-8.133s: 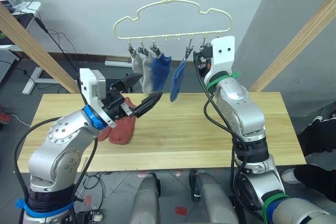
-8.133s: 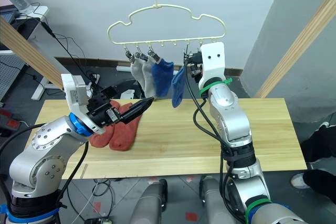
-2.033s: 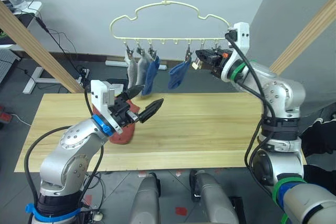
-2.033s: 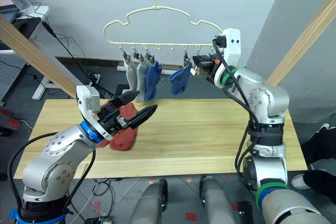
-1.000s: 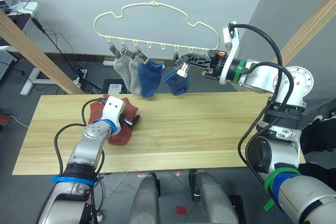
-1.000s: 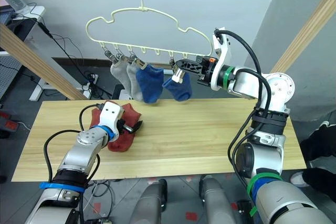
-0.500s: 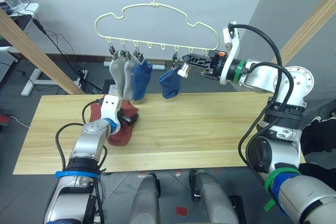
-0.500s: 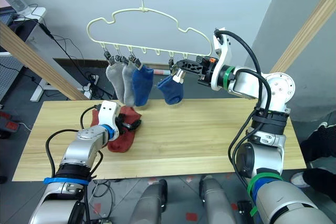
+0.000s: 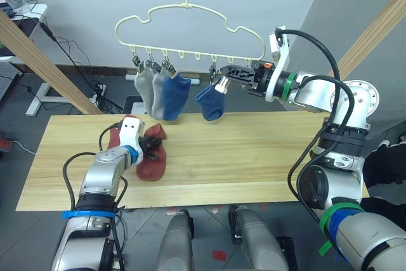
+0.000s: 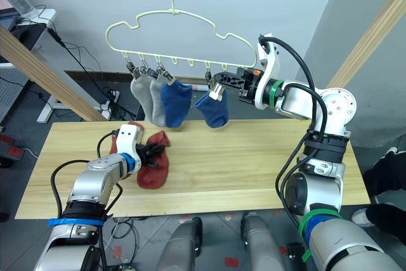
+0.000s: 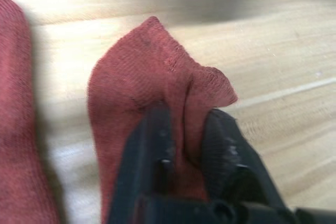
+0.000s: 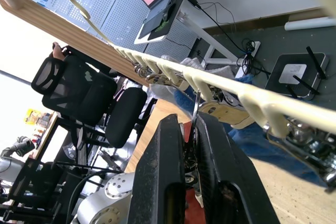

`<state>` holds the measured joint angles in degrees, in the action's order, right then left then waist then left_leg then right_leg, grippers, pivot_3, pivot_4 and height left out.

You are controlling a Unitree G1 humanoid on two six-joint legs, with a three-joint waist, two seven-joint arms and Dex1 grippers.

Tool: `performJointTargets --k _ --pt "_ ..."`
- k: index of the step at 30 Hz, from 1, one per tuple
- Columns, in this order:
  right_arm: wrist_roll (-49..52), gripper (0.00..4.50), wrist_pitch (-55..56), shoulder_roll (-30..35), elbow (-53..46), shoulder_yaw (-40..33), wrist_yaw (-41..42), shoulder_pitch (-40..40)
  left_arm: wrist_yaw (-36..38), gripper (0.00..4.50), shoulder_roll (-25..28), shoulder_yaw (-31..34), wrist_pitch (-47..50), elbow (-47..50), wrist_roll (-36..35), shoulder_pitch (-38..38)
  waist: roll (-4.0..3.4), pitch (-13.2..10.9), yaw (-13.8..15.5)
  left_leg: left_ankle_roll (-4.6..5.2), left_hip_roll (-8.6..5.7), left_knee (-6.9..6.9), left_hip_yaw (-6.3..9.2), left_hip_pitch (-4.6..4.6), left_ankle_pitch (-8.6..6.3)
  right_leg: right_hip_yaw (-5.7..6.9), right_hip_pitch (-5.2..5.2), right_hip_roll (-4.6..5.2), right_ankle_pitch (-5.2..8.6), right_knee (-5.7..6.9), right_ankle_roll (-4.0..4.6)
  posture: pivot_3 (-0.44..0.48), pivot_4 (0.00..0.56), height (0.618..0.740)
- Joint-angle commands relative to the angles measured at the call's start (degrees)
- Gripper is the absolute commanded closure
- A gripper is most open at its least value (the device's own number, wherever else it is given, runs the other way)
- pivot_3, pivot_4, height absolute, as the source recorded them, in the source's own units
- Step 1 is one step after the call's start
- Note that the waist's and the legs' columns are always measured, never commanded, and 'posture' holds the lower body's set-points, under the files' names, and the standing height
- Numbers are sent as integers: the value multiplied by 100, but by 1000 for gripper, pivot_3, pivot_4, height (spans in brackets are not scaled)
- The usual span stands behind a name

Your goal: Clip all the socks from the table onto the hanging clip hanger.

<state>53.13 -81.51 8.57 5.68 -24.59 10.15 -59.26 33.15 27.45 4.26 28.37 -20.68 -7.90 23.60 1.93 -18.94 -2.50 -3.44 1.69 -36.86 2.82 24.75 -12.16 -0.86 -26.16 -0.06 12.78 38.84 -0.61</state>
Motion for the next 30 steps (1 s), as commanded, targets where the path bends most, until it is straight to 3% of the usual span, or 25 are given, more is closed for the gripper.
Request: performJointTargets --k 1,10,16,20,25,30 --pt "177 4472 91 16 -202 -5 77 -87 288 4458 28 -108 196 424 -164 -321 0 0 -2 0 0 1 -1 0 0 -1 0 0 0 -1 0 -29 323 740" --pt "188 4472 133 49 -234 17 93 -20 1179 4458 290 -31 541 2390 -1010 -825 0 0 -11 0 3 5 3 7 0 3 -4 0 0 -11 0 -21 311 740" --pt "200 4472 72 86 -250 40 99 17 1395 4458 167 187 449 3303 -1703 -903 0 0 -22 0 2 7 0 9 0 1 -3 0 0 -21 0 -21 307 740" --pt "275 4472 -56 91 -135 -61 48 -25 1972 4458 234 -122 -1190 3892 -1395 -1086 0 0 -20 0 2 8 -2 9 0 0 -3 -1 0 -25 0 -25 306 740" --pt "423 4472 -314 7 90 -338 -138 -115 1911 4458 51 -228 -2178 3880 -1193 -1028 0 0 -9 0 1 8 -3 10 0 -2 -2 -1 0 -27 1 -26 307 740" --pt "525 4472 -544 -171 345 -701 -458 -280 1847 4458 31 -417 -3501 3573 -533 -821 0 0 -6 0 0 7 -3 10 0 -1 -2 -3 0 -27 0 -23 310 740"
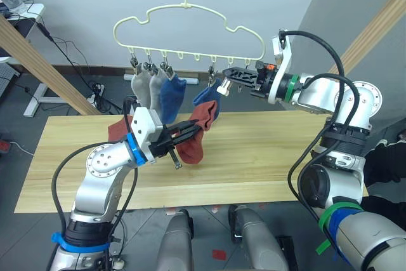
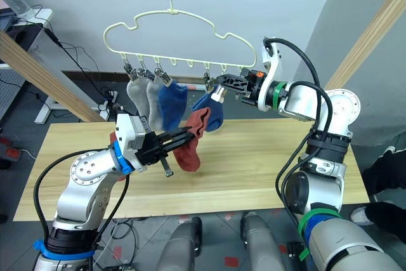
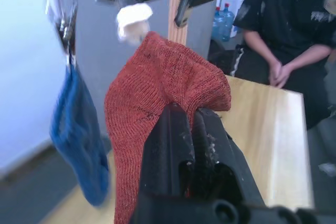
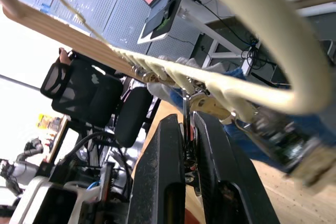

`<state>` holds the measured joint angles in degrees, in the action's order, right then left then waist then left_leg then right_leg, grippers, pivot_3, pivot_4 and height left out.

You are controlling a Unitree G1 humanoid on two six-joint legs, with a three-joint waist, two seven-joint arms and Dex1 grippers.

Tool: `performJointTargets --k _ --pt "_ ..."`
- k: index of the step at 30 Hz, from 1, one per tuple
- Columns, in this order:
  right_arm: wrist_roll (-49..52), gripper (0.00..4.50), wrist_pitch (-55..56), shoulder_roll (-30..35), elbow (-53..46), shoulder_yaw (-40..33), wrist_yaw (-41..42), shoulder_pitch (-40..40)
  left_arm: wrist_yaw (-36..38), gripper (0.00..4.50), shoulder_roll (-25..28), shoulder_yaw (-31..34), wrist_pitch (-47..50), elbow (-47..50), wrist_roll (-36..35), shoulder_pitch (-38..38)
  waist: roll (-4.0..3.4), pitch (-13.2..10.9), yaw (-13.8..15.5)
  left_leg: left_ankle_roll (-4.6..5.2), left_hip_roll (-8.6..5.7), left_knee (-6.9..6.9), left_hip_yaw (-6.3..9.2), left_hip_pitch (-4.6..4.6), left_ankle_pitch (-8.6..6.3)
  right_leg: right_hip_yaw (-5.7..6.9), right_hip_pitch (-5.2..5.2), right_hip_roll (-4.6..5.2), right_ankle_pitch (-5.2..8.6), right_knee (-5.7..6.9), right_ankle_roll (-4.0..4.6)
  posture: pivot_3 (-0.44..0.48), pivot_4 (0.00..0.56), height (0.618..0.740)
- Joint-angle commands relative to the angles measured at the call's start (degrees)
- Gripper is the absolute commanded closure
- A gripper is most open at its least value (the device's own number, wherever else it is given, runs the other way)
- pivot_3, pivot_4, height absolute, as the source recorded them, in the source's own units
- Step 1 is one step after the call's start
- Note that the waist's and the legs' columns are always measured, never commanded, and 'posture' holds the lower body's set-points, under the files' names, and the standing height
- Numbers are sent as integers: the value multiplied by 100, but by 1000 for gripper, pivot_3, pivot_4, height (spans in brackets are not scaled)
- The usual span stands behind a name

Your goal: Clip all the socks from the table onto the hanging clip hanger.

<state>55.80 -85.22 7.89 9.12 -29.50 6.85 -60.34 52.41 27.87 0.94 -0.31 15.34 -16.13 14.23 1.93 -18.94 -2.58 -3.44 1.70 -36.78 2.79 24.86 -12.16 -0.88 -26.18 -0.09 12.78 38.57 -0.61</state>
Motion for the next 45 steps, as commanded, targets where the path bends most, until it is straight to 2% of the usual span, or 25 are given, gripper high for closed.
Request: performJointTargets --k 1,17,35,45 --pt "285 4472 -201 -142 54 -291 -185 -216 -83 4458 -9 -118 -748 -138 346 134 0 0 1 0 1 0 0 0 0 -1 0 0 0 0 0 -23 313 740" --pt "428 4472 -399 -274 -10 -404 -397 -313 -318 4458 34 -222 -1435 -828 678 374 0 0 -32 1 2 2 1 3 -1 1 -1 -2 0 0 0 -24 314 740" --pt "425 4472 -541 -361 -380 -152 -421 -119 -668 4458 -43 -296 -1389 -1027 827 653 0 0 -40 2 2 2 1 3 -1 1 -1 -2 0 -1 0 -25 320 740" --pt "272 4472 -369 -261 -363 4 -366 -78 -630 4458 -44 -243 -1480 -892 578 601 0 0 -40 2 2 2 1 3 -1 1 -1 -2 0 0 0 -24 317 740"
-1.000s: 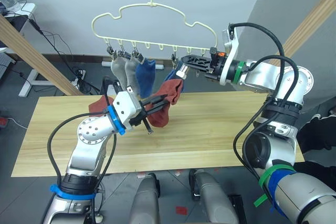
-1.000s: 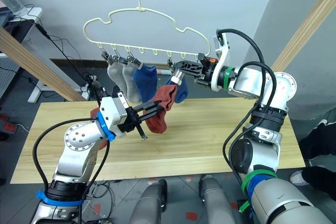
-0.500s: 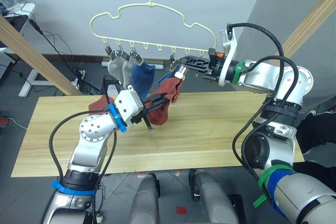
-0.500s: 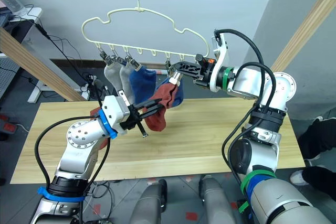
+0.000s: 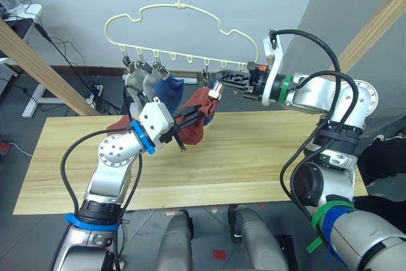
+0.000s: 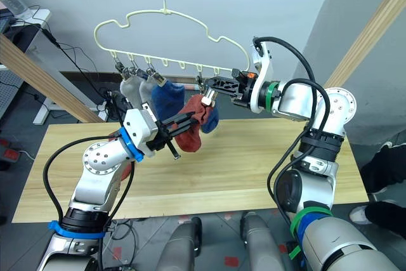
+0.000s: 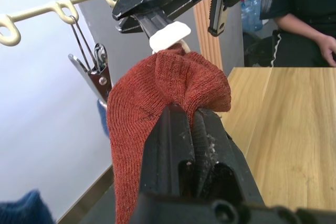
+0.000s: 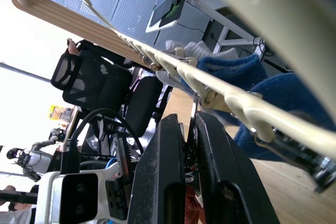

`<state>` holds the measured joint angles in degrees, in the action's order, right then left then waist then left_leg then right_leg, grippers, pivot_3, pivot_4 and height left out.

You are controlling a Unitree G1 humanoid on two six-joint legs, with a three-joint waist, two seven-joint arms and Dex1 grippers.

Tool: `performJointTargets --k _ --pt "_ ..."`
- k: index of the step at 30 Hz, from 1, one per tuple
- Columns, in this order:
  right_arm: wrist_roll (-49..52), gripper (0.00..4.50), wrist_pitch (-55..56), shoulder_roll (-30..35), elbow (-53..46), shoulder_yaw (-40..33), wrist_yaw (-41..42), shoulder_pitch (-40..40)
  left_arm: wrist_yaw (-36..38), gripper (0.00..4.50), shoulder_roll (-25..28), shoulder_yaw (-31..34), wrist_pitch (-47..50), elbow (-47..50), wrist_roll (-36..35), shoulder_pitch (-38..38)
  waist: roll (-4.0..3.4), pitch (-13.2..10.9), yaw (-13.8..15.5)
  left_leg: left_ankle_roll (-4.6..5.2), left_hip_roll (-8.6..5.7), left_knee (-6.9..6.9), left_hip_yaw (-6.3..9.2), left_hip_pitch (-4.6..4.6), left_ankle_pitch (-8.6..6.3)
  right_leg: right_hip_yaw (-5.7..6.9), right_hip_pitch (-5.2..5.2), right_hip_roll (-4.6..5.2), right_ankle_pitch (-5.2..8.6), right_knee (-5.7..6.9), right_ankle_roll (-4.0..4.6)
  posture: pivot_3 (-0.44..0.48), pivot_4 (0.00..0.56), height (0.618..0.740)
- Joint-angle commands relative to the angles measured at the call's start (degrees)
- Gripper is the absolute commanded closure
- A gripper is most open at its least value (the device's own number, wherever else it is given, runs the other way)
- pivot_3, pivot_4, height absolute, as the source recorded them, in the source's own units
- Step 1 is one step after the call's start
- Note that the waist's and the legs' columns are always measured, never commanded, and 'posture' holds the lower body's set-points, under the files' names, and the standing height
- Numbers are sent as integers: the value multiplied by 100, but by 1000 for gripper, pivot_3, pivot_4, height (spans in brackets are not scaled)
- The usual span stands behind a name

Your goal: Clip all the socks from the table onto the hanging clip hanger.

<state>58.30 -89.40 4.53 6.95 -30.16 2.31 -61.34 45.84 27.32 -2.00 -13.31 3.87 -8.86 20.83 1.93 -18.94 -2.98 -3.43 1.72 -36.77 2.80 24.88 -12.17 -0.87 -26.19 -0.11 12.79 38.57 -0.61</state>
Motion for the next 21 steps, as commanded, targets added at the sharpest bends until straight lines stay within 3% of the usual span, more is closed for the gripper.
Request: performJointTargets --k 1,21 --pt "1 4472 85 93 -108 66 92 10 84 4458 37 44 -218 283 -191 -96 0 0 0 0 0 0 0 0 0 0 0 0 0 0 0 -24 317 740" --pt "25 4472 -27 58 -103 110 203 0 -30 4458 78 36 -332 293 -11 -101 0 0 7 0 0 0 0 0 0 0 0 0 0 0 0 -12 313 740"
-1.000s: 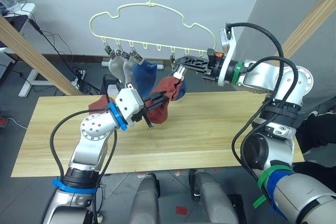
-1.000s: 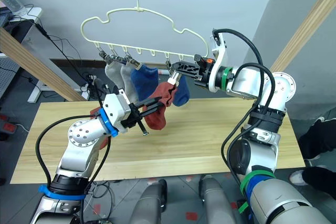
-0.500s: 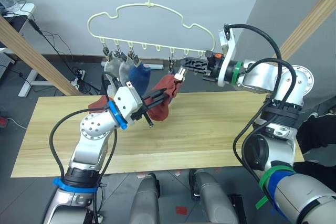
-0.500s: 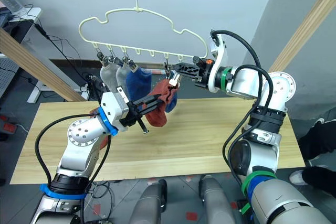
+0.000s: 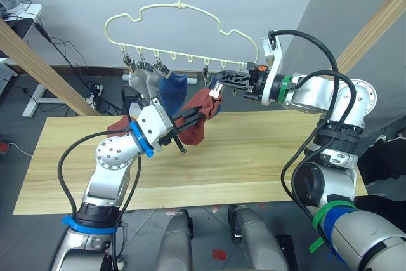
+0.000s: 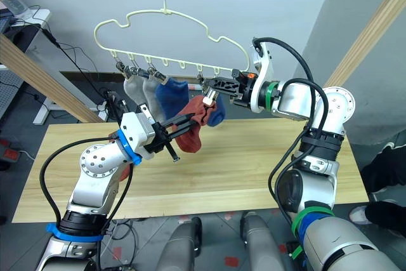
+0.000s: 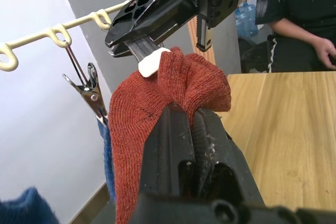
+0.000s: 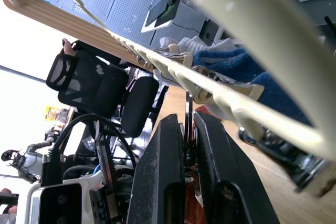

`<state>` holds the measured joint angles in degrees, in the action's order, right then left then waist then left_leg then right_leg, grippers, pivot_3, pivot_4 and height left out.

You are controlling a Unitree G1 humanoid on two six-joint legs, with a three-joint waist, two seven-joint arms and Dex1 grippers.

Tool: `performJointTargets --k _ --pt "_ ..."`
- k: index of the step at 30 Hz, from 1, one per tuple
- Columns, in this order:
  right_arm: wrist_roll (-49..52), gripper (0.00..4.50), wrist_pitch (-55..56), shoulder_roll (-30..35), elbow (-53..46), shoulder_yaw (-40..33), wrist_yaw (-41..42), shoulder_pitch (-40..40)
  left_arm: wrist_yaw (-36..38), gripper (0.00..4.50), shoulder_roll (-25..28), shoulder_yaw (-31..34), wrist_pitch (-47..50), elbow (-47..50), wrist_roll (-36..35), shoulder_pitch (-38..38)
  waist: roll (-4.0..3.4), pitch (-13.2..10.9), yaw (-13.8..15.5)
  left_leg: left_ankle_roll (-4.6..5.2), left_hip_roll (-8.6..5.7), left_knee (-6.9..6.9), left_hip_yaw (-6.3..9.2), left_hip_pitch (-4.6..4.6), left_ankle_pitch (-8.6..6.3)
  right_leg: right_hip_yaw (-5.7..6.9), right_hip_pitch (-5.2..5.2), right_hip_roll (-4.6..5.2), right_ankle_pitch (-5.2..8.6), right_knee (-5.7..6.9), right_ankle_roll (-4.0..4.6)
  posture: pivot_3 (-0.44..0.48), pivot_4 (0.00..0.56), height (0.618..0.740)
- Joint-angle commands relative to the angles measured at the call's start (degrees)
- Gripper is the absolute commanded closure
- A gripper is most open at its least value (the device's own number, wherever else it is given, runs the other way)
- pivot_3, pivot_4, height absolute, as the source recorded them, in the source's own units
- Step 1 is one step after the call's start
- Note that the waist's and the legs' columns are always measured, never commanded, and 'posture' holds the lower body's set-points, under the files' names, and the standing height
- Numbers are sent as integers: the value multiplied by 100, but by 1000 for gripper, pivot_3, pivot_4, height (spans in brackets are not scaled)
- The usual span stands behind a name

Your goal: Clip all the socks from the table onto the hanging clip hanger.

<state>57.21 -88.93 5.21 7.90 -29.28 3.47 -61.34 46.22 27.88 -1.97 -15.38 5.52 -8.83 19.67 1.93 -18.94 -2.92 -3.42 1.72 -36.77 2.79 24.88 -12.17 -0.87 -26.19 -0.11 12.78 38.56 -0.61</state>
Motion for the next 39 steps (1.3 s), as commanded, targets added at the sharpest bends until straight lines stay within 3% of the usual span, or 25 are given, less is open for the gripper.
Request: performJointTargets --k 1,7,19,26,27,30,32,35,39 --pt "139 4472 -90 -21 -220 29 88 12 -91 4458 15 41 -128 133 -10 26 0 0 1 0 0 0 0 0 0 0 0 0 0 0 0 -9 311 740" --pt "182 4472 -130 -65 -263 17 133 26 -139 4458 43 54 -141 136 12 37 0 0 3 0 0 0 0 0 0 0 0 0 0 1 0 -8 309 740" --pt "188 118 -238 -66 -397 9 204 73 -212 4500 28 12 -61 223 19 19 0 0 3 0 0 -1 1 0 0 0 0 0 0 2 0 -9 315 740" --pt "-402 51 338 577 -2460 1043 69 1382 -449 4500 -151 34 720 337 -248 85 0 0 47 0 -5 0 5 4 0 2 0 4 1 -3 -2 -19 325 740" --pt "-536 0 507 626 -2865 1196 -6 1637 -487 3948 -195 83 1066 401 -458 96 0 0 46 0 -4 0 4 4 0 1 0 4 1 -4 -2 -26 327 740" --pt "-1007 0 1052 694 -3498 1568 -204 2093 -579 3152 -277 219 1903 574 -994 112 0 0 18 0 -1 -4 6 3 0 2 0 1 1 -1 -2 -35 330 740" --pt "-1548 0 1707 1026 -3817 2217 -25 2366 -591 2655 -301 346 2553 770 -1542 103 0 0 -27 0 2 -8 6 1 0 1 0 -3 1 3 -2 -41 331 740" --pt "-2325 0 2594 1089 -3954 2817 -185 2649 -555 1759 -170 599 3541 1015 -2347 121 0 0 -61 -1 5 -10 6 -4 0 0 1 -9 1 4 -3 -44 337 740" --pt "-3568 0 3700 1085 -3828 3407 -664 2773 -606 560 155 916 4141 1278 -2695 134 1 -1 -89 -1 12 -9 6 -9 1 -3 -1 -21 2 10 -3 -36 341 740"
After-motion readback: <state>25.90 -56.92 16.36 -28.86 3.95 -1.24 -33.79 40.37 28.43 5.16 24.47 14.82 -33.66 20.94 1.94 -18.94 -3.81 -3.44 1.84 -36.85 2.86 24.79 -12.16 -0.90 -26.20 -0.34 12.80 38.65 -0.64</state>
